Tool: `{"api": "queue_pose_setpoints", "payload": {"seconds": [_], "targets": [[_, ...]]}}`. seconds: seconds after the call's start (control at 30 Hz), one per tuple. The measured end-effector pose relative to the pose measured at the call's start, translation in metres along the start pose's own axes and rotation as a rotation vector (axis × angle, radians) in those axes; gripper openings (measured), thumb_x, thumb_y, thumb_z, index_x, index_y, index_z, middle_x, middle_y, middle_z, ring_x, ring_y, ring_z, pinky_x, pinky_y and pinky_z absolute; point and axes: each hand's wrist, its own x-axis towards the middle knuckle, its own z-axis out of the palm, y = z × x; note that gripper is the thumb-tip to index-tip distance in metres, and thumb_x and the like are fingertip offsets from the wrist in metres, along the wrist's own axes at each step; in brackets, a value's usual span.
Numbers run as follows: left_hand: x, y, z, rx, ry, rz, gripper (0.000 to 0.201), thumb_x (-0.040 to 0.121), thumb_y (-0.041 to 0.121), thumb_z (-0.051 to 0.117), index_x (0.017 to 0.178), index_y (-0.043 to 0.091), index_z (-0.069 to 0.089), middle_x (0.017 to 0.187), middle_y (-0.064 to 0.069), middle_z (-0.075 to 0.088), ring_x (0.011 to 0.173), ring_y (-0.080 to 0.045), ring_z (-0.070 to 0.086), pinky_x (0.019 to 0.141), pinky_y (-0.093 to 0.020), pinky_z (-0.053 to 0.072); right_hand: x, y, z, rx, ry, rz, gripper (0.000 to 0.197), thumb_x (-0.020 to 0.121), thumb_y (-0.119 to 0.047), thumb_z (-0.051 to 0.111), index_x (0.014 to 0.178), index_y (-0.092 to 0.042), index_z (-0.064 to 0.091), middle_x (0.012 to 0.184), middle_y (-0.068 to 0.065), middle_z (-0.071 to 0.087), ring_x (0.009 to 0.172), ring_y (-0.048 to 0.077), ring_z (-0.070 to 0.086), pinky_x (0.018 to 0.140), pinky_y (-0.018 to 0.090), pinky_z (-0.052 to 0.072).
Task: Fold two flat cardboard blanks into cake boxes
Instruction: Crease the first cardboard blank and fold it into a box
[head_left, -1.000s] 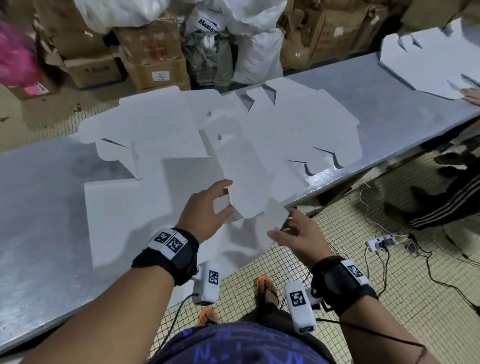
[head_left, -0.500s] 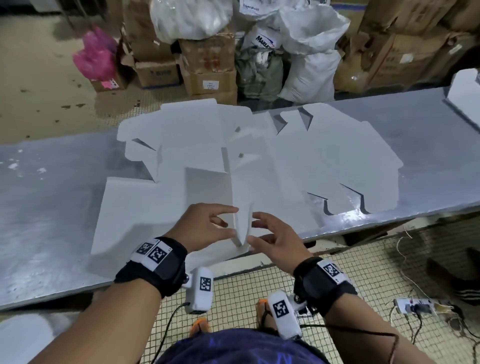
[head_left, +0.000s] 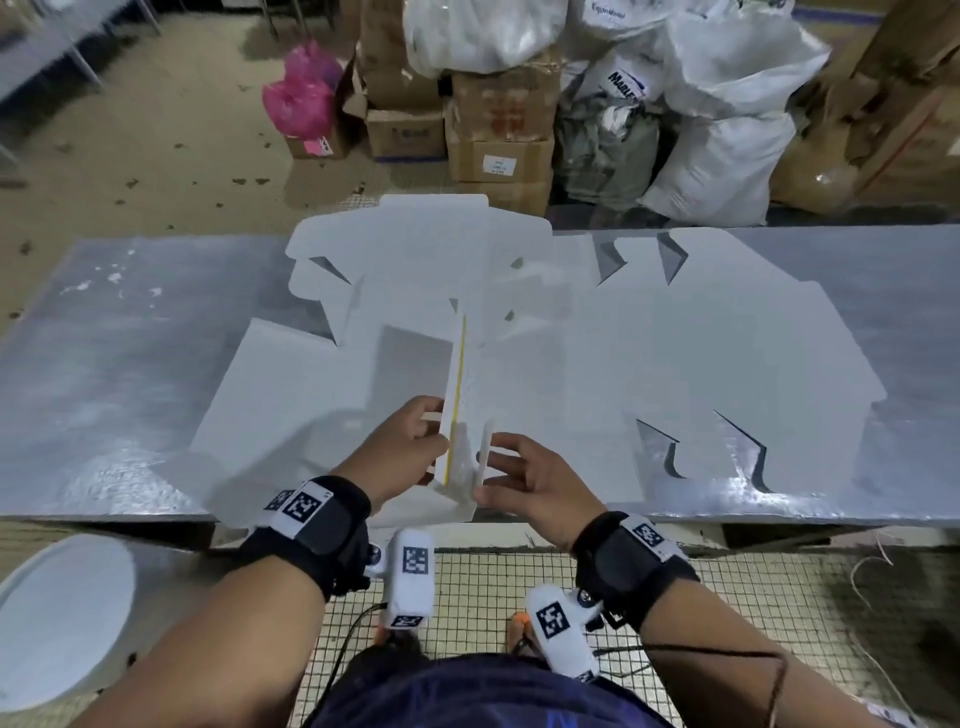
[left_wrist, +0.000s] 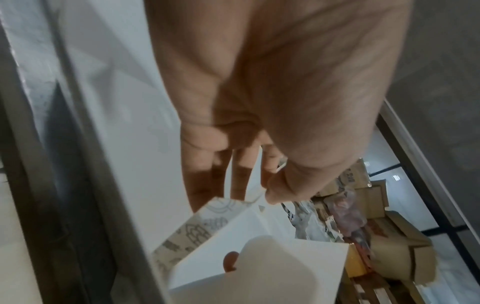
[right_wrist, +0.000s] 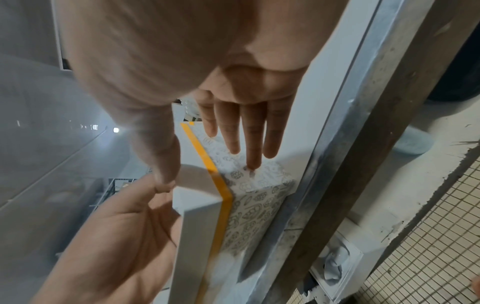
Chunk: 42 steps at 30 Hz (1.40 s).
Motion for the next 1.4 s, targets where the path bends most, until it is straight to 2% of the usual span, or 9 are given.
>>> {"api": "queue_pose_setpoints", "payload": {"seconds": [0.23,0.43,0.63,0.8,0.93,1.1,1.2,1.3,1.4], "targets": [[0.011,0.003,-0.001,-0.098,-0.111,-0.101,0.028,0.097,0.015,0.046,0.122,0.026,0.052,0.122,-0.006,0.066,0.114,-0.028,0.063,0.104,-0.047,0.048,0.002,-0.005,0.0,0.001,0.04,0.012,0.086,0.059,-0.037,0.088,0.134,-0.021,0.05,0.13,0.003,0.065,0.106,0.022,0.07,0.1,0.047,0.051],[0.022,0.004,0.001,-0.164,-0.231,-0.083,0.032,0.096,0.013,0.059,0.125,0.024,0.05,0.121,-0.005,0.067,0.112,-0.028,0.065,0.099,-0.045,0.053,0.0,-0.005,0.001,-0.002,0.102,0.012,0.082,0.061,-0.037,0.087,0.133,-0.023,0.052,0.129,0.002,0.066,0.106,0.02,0.07,0.101,0.046,0.051],[0.033,0.0,-0.002,-0.186,-0.289,-0.088,0.044,0.096,0.011,0.062,0.132,0.025,0.04,0.127,-0.009,0.06,0.119,-0.032,0.06,0.103,-0.047,0.05,0.0,-0.004,0.003,0.027,0.141,0.015,0.077,0.062,-0.035,0.087,0.131,-0.025,0.054,0.128,0.003,0.067,0.107,0.021,0.069,0.102,0.046,0.05],[0.035,-0.001,-0.007,-0.172,-0.301,-0.096,0.045,0.097,0.012,0.059,0.133,0.028,0.036,0.128,-0.004,0.061,0.118,-0.03,0.06,0.092,-0.042,0.052,0.003,-0.003,0.006,0.046,0.154,0.005,0.072,0.063,-0.031,0.085,0.128,-0.025,0.056,0.126,0.004,0.068,0.107,0.022,0.069,0.101,0.045,0.051],[0.039,-0.002,-0.007,-0.199,-0.3,-0.107,0.043,0.096,0.008,0.057,0.13,0.028,0.04,0.129,-0.007,0.06,0.116,-0.031,0.062,0.096,-0.05,0.051,0.002,-0.007,0.006,0.041,0.147,0.01,0.059,0.077,-0.011,0.078,0.13,-0.019,0.055,0.126,0.008,0.067,0.107,0.016,0.068,0.099,0.034,0.052],[0.038,-0.002,-0.007,-0.224,-0.309,-0.108,0.043,0.098,0.006,0.052,0.132,0.027,0.04,0.126,-0.012,0.062,0.109,-0.031,0.064,0.094,-0.051,0.052,0.004,-0.011,0.008,0.041,0.15,-0.005,0.054,0.076,-0.008,0.069,0.129,-0.011,0.059,0.119,0.006,0.072,0.116,0.019,0.065,0.105,0.038,0.048],[0.037,-0.002,-0.006,-0.234,-0.322,-0.109,0.043,0.098,0.008,0.053,0.132,0.029,0.04,0.127,-0.013,0.063,0.113,-0.033,0.064,0.098,-0.053,0.053,0.0,-0.017,0.01,0.021,0.136,-0.034,0.045,0.086,0.004,0.063,0.128,-0.01,0.062,0.117,0.003,0.073,0.114,0.015,0.066,0.105,0.033,0.047],[0.035,-0.001,-0.005,-0.232,-0.333,-0.097,0.044,0.097,0.012,0.059,0.133,0.03,0.04,0.127,-0.011,0.063,0.115,-0.031,0.064,0.097,-0.05,0.054,-0.003,-0.022,0.01,-0.006,0.131,-0.056,0.042,0.089,0.0,0.062,0.128,-0.015,0.065,0.113,0.0,0.074,0.113,0.012,0.066,0.105,0.029,0.043],[0.033,-0.001,-0.005,-0.25,-0.333,-0.081,0.047,0.095,0.01,0.064,0.133,0.028,0.043,0.124,-0.009,0.066,0.113,-0.031,0.066,0.095,-0.047,0.055,-0.001,-0.02,0.009,-0.018,0.124,-0.054,0.047,0.087,-0.014,0.063,0.134,-0.018,0.061,0.113,0.0,0.074,0.115,0.014,0.066,0.112,0.036,0.039]]}}
